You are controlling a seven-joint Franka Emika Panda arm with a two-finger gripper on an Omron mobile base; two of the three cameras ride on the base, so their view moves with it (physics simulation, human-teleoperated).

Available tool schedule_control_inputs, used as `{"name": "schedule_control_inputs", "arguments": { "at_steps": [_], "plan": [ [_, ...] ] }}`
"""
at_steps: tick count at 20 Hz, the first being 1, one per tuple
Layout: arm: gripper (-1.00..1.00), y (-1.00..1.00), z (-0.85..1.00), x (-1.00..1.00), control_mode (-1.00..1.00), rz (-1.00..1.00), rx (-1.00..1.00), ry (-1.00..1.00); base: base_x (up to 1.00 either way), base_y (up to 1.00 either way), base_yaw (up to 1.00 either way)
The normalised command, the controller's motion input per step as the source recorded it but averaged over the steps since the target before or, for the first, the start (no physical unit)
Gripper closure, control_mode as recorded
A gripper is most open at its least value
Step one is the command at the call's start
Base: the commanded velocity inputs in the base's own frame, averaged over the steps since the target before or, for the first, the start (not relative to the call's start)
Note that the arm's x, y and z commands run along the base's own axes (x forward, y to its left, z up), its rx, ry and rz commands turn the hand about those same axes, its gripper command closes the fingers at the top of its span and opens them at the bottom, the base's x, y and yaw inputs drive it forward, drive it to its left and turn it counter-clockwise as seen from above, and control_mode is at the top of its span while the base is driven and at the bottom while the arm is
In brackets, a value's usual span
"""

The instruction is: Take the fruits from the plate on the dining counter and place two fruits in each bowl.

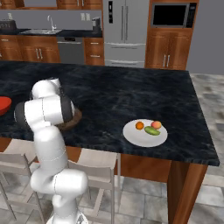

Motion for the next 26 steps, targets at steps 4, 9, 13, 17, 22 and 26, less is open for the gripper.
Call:
{"name": "schedule_control_inputs", "arguments": {
  "at_steps": [4, 9, 13, 17, 22, 26],
  "plan": [
    [-1.00, -0.70, 0.86, -0.74, -1.00, 0.00, 0.02, 0.00, 0.00, 0.00, 0.00],
    [-1.00, -0.94, 0.46, -0.64, -1.00, 0.00, 0.00, 0.00, 0.00, 0.00, 0.00],
    [-1.00, -1.00, 0.13, -0.52, -1.00, 0.00, 0.00, 0.00, 0.00, 0.00, 0.00],
    [-1.00, -1.00, 0.04, -0.34, -1.00, 0.00, 0.01, 0.00, 0.00, 0.00, 0.00],
    [-1.00, -0.98, 0.08, -0.16, -1.00, 0.00, 0.05, 0.00, 0.00, 0.00, 0.00],
    [-1.00, -0.91, 0.07, -0.01, -1.00, 0.00, 0.05, 0.00, 0.00, 0.00, 0.00]
  ]
}}
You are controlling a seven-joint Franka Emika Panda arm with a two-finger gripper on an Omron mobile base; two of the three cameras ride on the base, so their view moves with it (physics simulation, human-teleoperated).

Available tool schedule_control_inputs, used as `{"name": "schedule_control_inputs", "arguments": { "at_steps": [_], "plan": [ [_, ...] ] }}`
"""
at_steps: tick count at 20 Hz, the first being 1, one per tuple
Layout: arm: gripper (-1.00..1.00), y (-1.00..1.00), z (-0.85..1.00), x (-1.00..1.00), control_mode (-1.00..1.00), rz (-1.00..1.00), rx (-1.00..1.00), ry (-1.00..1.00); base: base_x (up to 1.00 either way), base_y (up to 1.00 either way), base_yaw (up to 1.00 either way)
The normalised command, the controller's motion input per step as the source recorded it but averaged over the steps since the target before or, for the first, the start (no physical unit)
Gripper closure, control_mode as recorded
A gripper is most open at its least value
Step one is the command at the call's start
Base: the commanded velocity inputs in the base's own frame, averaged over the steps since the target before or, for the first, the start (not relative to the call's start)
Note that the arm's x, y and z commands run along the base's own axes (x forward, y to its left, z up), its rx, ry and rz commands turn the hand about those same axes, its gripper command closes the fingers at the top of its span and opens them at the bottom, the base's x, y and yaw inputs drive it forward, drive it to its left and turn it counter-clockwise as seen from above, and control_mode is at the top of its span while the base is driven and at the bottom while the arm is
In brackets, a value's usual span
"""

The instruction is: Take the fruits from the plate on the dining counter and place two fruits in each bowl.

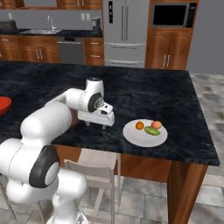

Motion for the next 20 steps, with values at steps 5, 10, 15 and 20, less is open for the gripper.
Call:
{"name": "schedule_control_inputs", "arguments": {
  "at_steps": [5, 10, 15, 20],
  "plan": [
    [-1.00, -0.71, 0.00, 0.00, -1.00, 0.03, 0.01, 0.00, 0.00, 0.00, 0.00],
    [-1.00, -0.52, 0.00, 0.02, -1.00, 0.05, 0.00, 0.00, 0.00, 0.00, 0.00],
    [-1.00, -0.39, 0.00, 0.24, -1.00, 0.04, 0.00, 0.00, 0.00, 0.00, 0.00],
    [-1.00, -0.40, -0.04, 0.39, -1.00, 0.04, 0.00, -0.03, 0.00, 0.00, 0.00]
  ]
}}
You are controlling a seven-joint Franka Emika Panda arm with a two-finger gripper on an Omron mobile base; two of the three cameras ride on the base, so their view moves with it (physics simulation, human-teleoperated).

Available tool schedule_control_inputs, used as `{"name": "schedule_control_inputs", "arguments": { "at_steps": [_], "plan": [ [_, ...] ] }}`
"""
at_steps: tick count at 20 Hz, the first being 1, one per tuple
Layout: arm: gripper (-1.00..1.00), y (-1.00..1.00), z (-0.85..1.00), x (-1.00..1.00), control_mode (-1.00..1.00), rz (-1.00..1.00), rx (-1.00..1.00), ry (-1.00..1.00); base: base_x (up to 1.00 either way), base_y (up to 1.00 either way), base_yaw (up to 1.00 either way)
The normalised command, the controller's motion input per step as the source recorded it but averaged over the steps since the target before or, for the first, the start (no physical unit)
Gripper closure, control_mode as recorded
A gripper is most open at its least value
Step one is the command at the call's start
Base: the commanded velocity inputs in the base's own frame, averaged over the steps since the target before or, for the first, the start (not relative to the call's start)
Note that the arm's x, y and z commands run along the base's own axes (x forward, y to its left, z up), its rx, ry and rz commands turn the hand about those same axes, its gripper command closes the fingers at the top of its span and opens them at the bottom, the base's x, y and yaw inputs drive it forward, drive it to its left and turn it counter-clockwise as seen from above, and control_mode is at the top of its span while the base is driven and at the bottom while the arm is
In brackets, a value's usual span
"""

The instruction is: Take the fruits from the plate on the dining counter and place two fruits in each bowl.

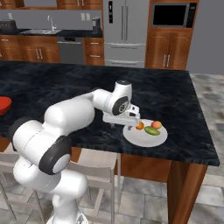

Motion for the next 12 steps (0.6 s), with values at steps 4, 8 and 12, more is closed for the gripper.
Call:
{"name": "schedule_control_inputs", "arguments": {
  "at_steps": [4, 8, 12],
  "plan": [
    [-1.00, -0.53, -0.09, 0.24, -1.00, 0.09, 0.00, -0.03, 0.00, 0.00, 0.00],
    [-1.00, -0.43, -0.04, 0.28, -1.00, 0.06, 0.00, -0.02, 0.00, 0.00, 0.00],
    [-1.00, -0.23, -0.05, 0.21, -1.00, 0.03, 0.00, -0.02, 0.00, 0.00, 0.00]
  ]
}}
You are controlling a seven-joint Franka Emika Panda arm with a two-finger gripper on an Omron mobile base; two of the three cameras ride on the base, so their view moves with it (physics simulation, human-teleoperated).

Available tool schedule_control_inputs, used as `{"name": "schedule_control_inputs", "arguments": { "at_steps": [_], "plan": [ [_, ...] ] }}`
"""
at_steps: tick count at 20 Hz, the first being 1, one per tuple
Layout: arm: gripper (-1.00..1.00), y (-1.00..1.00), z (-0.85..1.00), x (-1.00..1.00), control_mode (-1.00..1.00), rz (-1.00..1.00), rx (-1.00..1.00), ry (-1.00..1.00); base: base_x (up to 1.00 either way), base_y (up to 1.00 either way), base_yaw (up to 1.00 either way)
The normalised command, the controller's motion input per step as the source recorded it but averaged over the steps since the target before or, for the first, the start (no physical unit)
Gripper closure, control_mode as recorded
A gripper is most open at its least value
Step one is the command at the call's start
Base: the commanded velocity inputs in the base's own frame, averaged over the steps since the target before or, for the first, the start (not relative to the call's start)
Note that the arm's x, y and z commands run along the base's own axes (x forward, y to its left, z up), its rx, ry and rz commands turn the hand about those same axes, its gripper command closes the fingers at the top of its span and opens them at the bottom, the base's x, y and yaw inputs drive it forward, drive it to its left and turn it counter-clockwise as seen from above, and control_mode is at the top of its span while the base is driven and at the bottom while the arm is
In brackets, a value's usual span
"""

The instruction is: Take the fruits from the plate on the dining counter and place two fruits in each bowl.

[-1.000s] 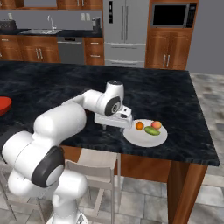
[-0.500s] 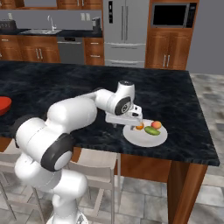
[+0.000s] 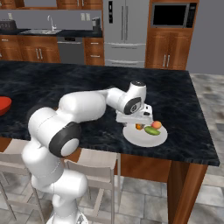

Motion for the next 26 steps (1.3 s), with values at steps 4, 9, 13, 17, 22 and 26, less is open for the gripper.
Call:
{"name": "schedule_control_inputs", "arguments": {
  "at_steps": [4, 9, 13, 17, 22, 26],
  "plan": [
    [-1.00, -0.03, -0.06, 0.24, -1.00, 0.00, 0.00, -0.01, 0.00, 0.00, 0.00],
    [-1.00, 0.11, 0.00, 0.37, -1.00, -0.01, 0.00, 0.00, 0.00, 0.00, 0.00],
    [-1.00, 0.07, -0.06, 0.31, -1.00, -0.03, 0.00, 0.00, 0.00, 0.00, 0.00],
    [-1.00, 0.00, -0.30, 0.09, -1.00, -0.01, 0.00, 0.00, 0.00, 0.00, 0.00],
    [-1.00, 0.01, -0.29, 0.04, -1.00, -0.03, 0.00, -0.01, 0.00, 0.00, 0.00],
    [-1.00, 0.01, -0.13, 0.13, -1.00, -0.07, 0.00, 0.00, 0.00, 0.00, 0.00]
  ]
}}
